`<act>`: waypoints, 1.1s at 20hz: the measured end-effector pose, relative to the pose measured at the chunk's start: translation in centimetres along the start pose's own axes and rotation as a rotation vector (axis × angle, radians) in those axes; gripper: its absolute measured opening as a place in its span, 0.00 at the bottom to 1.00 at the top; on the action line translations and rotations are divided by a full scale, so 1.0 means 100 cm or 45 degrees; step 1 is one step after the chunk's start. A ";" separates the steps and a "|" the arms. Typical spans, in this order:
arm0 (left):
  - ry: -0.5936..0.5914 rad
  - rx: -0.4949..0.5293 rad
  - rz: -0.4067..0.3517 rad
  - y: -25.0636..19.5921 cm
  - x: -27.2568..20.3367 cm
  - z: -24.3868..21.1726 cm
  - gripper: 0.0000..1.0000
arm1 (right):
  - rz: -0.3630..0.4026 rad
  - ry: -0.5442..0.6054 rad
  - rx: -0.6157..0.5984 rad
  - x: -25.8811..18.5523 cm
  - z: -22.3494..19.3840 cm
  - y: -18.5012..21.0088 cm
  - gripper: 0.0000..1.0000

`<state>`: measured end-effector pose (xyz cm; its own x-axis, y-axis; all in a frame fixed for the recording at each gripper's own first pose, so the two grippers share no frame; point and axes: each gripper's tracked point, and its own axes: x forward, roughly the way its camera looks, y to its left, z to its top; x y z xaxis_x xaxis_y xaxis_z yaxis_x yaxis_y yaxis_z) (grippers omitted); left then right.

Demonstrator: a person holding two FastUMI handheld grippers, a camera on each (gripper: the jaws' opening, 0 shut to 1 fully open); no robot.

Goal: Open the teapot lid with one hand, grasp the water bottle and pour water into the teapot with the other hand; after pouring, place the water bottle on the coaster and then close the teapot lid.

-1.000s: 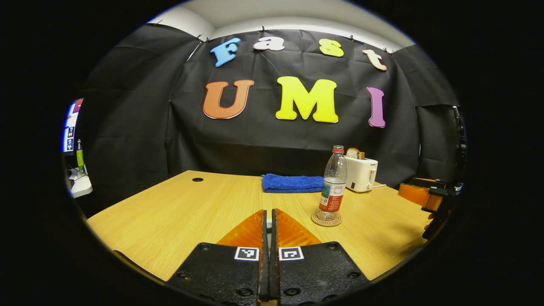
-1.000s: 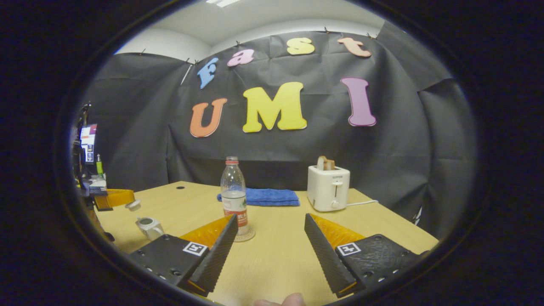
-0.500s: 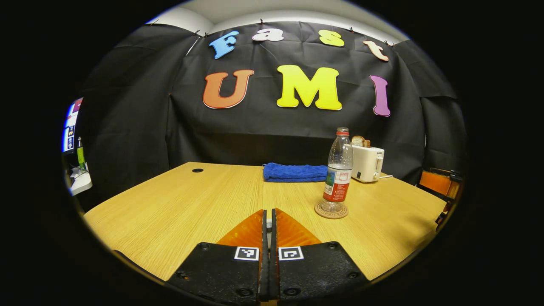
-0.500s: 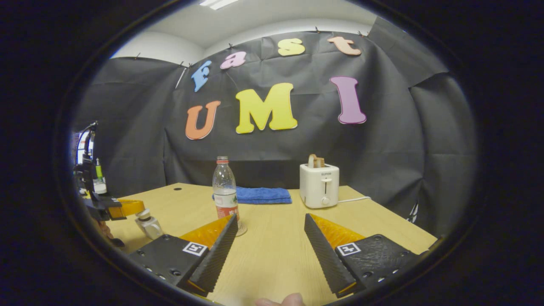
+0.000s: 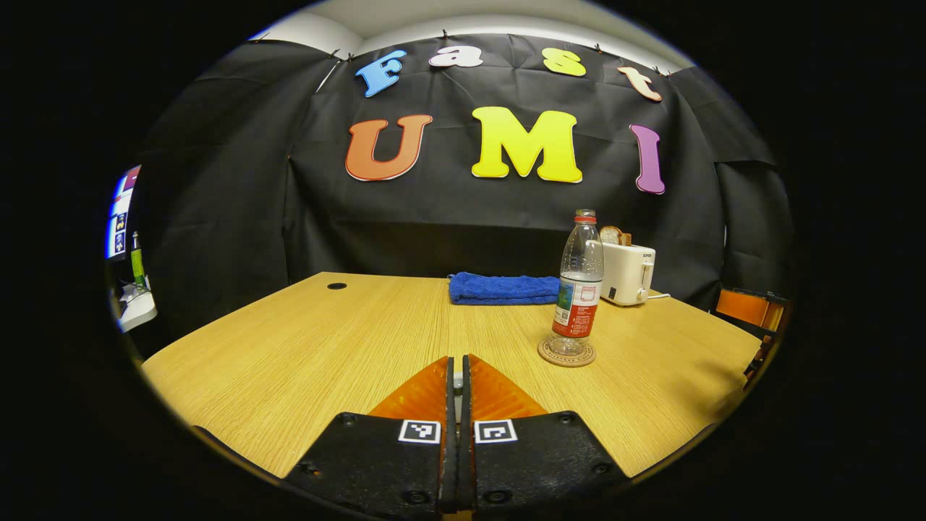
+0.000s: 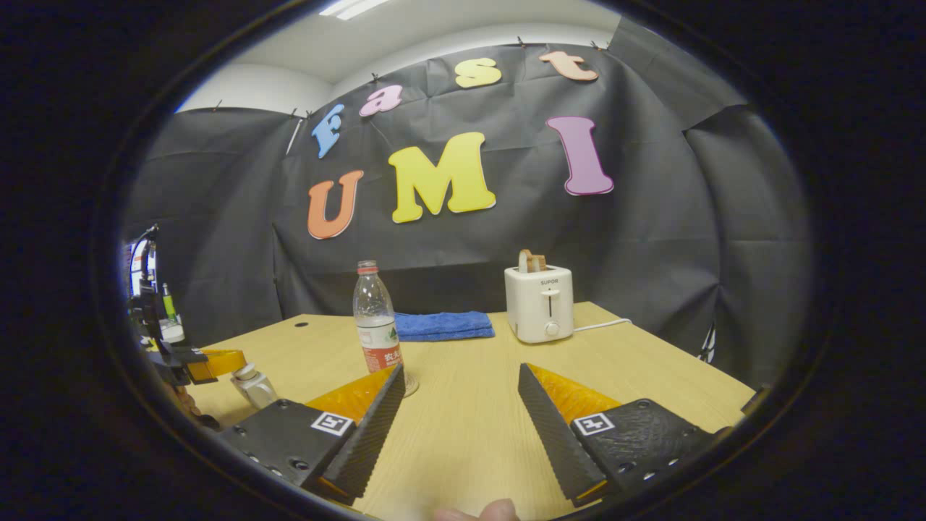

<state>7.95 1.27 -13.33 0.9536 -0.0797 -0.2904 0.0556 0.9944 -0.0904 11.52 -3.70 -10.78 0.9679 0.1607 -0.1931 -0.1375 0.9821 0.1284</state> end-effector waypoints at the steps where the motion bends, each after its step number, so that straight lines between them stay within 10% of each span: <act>1: 0.003 0.008 0.007 0.001 0.000 0.000 0.04 | -0.006 0.000 -0.003 0.000 0.000 -0.002 0.94; 8: 0.007 0.016 0.024 0.000 0.000 -0.001 0.08 | 0.006 -0.016 -0.007 -0.006 0.002 0.002 0.93; 11: 0.015 0.033 0.051 0.004 -0.006 0.002 0.58 | 0.014 -0.040 -0.008 -0.011 0.008 0.006 0.92; 15: -0.093 -0.016 0.138 0.016 -0.030 0.038 0.96 | -0.003 -0.087 -0.012 -0.019 0.018 0.007 0.93; 22: -0.324 0.013 0.128 -0.007 -0.069 0.116 0.98 | -0.025 -0.199 -0.065 -0.044 0.046 0.031 0.93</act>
<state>4.77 1.91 -0.22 0.9981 0.0382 -0.0488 -0.0412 0.9972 -0.0630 7.84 -1.84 -5.05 0.9909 0.1279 -0.0406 -0.1246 0.9893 0.0756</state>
